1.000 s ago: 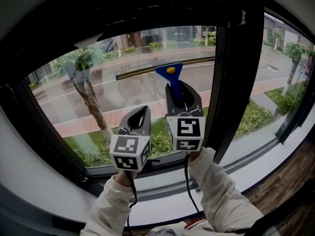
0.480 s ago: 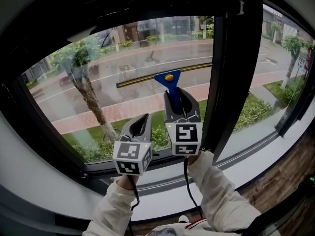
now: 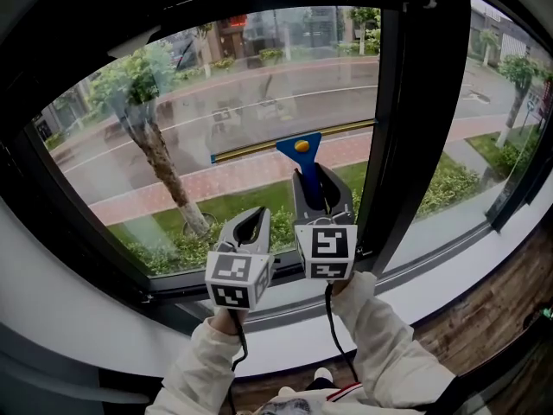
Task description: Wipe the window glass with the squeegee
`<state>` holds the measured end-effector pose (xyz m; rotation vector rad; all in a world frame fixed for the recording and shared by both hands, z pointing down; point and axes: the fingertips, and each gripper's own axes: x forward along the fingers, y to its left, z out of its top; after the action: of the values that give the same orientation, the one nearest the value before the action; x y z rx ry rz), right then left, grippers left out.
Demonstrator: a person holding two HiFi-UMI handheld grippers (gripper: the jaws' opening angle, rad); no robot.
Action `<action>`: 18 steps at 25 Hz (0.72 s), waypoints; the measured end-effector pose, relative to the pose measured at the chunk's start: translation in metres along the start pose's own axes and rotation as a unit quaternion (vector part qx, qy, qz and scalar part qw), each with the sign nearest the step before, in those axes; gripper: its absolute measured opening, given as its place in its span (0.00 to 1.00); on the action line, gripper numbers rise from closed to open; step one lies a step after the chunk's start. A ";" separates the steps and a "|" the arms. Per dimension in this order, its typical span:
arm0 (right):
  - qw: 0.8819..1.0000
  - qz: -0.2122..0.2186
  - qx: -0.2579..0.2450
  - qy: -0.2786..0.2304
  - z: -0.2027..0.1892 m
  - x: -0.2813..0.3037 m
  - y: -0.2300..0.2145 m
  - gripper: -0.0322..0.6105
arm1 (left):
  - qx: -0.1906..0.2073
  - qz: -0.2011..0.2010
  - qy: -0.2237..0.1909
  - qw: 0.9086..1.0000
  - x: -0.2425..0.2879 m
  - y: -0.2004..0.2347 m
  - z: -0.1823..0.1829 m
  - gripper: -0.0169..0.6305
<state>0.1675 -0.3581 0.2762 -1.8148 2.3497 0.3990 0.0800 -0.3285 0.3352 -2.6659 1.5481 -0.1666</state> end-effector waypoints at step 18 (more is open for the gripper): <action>0.999 0.001 0.007 0.050 -0.079 -0.028 0.013 0.28 | -0.021 -0.008 0.052 0.998 0.002 -0.011 -0.066 0.02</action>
<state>0.1662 -0.3528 0.3605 -1.8691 2.4128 0.2980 0.0831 -0.3242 0.4020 -2.7430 1.5770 -0.2809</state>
